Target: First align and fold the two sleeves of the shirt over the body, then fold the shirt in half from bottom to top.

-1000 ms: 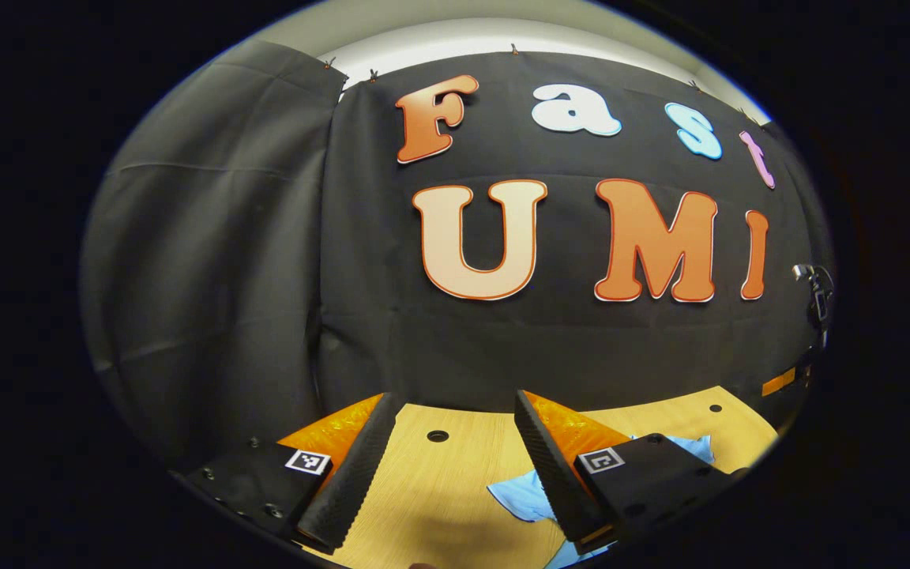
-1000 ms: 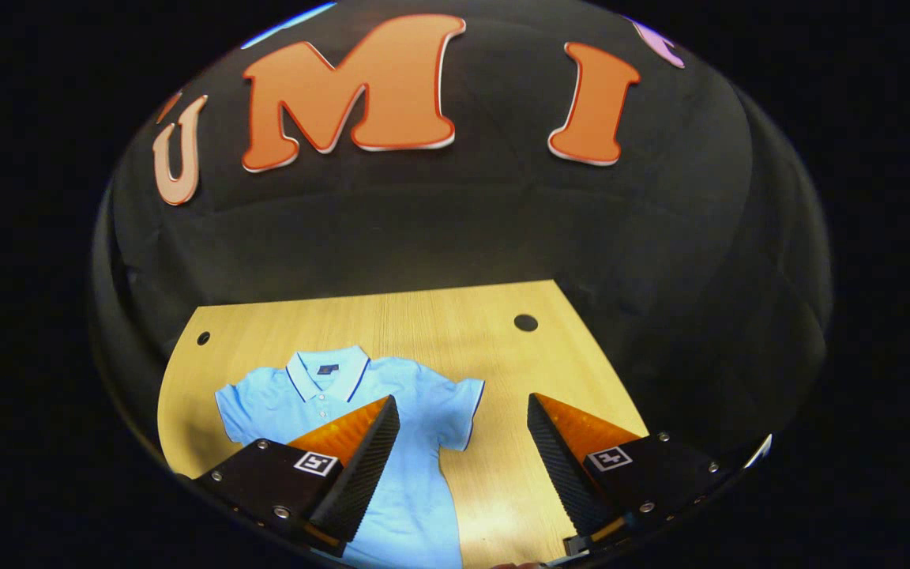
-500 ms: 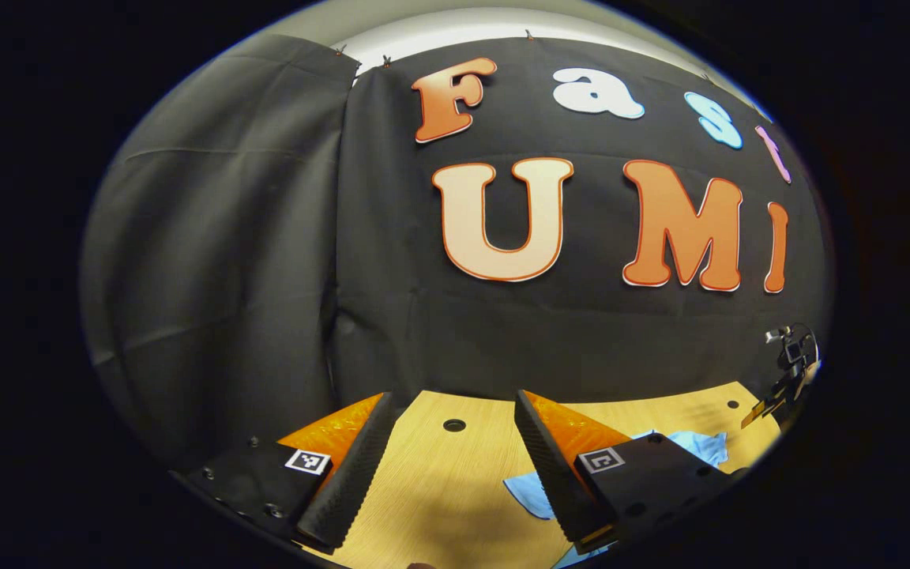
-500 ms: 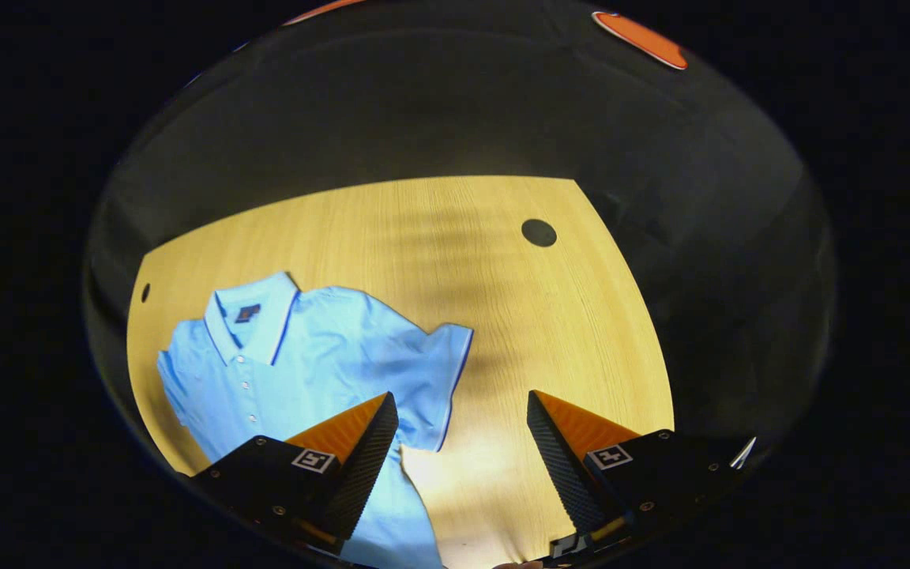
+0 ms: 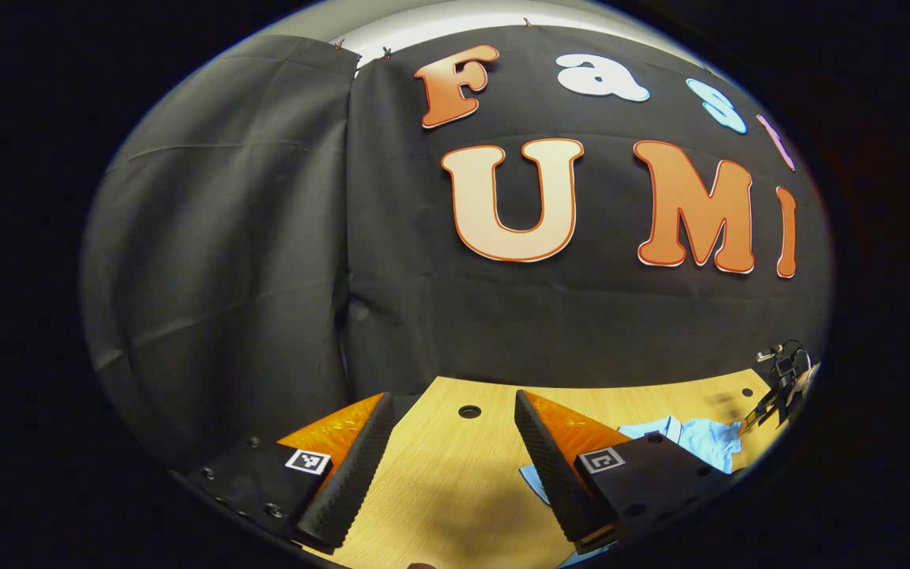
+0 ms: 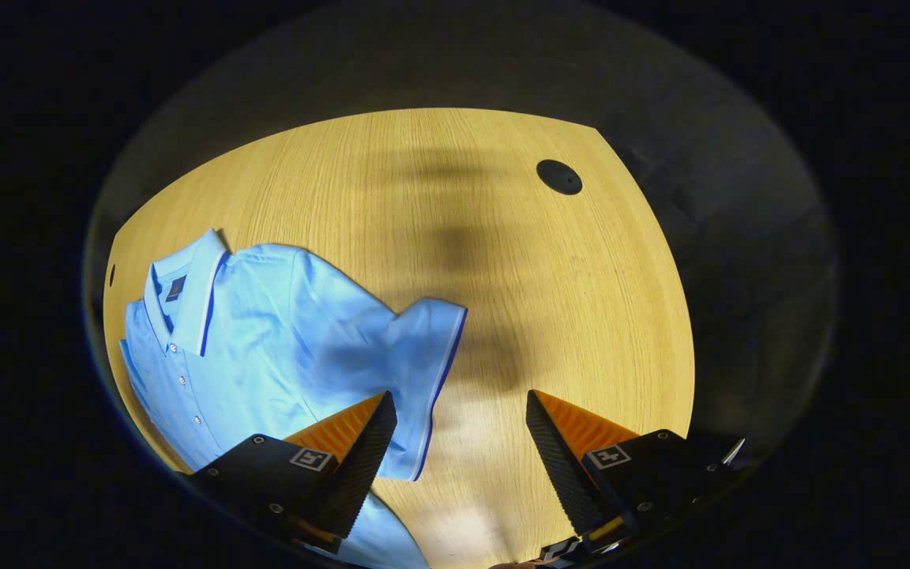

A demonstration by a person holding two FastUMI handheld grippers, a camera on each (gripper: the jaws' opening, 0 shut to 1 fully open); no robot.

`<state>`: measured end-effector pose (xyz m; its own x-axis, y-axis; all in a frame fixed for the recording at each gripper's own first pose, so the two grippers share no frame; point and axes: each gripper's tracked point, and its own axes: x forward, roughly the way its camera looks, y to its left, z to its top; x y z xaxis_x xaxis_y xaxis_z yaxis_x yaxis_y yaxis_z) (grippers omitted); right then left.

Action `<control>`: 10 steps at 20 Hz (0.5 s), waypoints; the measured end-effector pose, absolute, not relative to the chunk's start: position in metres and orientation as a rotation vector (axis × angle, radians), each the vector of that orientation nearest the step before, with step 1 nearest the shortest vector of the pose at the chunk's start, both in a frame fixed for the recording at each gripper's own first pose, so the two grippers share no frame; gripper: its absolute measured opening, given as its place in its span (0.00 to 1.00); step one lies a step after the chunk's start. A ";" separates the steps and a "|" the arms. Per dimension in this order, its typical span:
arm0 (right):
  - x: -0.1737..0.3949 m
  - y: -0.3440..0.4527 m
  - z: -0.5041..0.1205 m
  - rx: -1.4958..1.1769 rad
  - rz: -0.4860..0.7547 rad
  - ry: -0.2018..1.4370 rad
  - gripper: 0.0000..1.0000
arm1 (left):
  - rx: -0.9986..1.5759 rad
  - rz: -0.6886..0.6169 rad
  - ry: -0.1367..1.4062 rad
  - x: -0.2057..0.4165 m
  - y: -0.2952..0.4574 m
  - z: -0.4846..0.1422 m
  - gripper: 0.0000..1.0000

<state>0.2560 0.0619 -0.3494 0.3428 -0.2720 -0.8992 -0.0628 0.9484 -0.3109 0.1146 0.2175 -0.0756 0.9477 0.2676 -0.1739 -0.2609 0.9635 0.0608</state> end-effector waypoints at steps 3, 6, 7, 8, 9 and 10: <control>0.255 0.056 -0.356 -0.355 -0.149 1.220 1.00 | 0.040 0.270 0.194 0.112 0.216 -0.078 0.98; 0.252 0.061 -0.361 -0.353 -0.138 1.240 1.00 | 0.036 0.272 0.198 0.111 0.214 -0.081 0.97; 0.252 0.062 -0.362 -0.357 -0.134 1.245 1.00 | 0.037 0.275 0.197 0.111 0.214 -0.080 0.98; 0.252 0.063 -0.362 -0.359 -0.128 1.245 1.00 | 0.039 0.275 0.197 0.111 0.213 -0.081 0.97; 0.253 0.065 -0.362 -0.353 -0.124 1.243 1.00 | 0.038 0.274 0.197 0.110 0.213 -0.079 0.97; 0.251 0.066 -0.364 -0.340 -0.120 1.249 0.98 | 0.038 0.275 0.199 0.110 0.212 -0.080 0.97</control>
